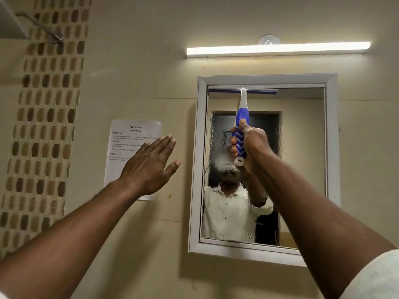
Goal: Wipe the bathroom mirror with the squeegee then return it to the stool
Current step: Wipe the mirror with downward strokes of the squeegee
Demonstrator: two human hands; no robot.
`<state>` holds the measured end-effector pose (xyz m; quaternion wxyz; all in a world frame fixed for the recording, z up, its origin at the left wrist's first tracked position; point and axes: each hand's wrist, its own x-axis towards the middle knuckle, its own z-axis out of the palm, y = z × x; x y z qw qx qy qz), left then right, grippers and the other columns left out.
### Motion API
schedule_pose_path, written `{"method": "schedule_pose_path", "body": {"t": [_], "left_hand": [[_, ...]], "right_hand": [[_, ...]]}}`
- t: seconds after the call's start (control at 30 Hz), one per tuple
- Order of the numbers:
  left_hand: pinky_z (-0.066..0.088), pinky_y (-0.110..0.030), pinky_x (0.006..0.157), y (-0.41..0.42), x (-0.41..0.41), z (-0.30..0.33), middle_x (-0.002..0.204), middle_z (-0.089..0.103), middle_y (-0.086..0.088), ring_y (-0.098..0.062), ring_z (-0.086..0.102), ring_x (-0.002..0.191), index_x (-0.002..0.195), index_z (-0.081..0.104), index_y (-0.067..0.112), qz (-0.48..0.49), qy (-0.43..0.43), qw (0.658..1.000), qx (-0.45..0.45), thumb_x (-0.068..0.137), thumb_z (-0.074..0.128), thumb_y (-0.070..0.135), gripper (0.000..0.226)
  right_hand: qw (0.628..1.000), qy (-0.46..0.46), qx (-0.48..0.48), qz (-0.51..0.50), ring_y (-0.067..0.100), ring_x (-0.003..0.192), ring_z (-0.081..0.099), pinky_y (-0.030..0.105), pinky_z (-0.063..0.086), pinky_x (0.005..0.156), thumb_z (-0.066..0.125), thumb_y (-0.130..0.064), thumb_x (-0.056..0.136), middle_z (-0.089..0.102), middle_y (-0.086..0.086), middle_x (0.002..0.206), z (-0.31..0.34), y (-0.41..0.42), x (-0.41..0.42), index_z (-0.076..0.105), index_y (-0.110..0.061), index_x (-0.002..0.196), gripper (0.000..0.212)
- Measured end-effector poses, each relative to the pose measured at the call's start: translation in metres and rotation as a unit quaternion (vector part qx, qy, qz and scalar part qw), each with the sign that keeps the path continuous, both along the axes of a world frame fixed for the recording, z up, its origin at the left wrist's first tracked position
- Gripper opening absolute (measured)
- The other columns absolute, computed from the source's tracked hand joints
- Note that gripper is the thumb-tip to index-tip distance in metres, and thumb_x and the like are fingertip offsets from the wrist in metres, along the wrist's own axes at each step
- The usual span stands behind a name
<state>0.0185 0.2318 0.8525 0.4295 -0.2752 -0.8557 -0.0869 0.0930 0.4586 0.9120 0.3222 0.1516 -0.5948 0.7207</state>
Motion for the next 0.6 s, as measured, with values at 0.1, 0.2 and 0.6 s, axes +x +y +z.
{"method": "schedule_pose_path", "body": {"t": [0.1,0.2,0.6], "left_hand": [[-0.002,-0.030,0.118,0.001,0.001,-0.003,0.160,-0.002,0.008,-0.006,-0.004,0.146,0.149,0.000,0.024,-0.001,-0.002,1.000,-0.002,0.095,0.020,0.054,0.065],[-0.002,-0.029,0.118,0.002,0.001,-0.007,0.160,-0.003,0.008,-0.006,-0.004,0.146,0.149,0.000,0.024,0.002,-0.009,1.000,-0.004,0.095,0.020,0.054,0.065],[-0.002,-0.029,0.118,0.008,0.001,-0.031,0.159,-0.004,0.009,-0.005,-0.004,0.146,0.149,-0.001,0.025,-0.003,-0.036,0.999,-0.011,0.095,0.020,0.054,0.065]], "right_hand": [[1.000,-0.010,-0.001,0.006,0.009,0.036,0.044,0.020,0.042,0.038,0.041,-0.036,0.097,0.049,-0.002,0.050,-0.001,0.000,0.000,0.051,-0.009,0.087,0.030],[1.000,-0.023,-0.002,0.010,0.009,0.037,0.043,0.021,0.041,0.038,0.040,-0.037,0.097,0.048,-0.001,0.055,-0.006,0.000,0.001,0.050,-0.010,0.089,0.029],[0.999,-0.042,0.013,-0.009,0.009,0.038,0.045,0.021,0.041,0.039,0.043,-0.033,0.095,0.050,0.000,0.056,-0.044,0.005,0.000,0.052,-0.010,0.090,0.026]]}}
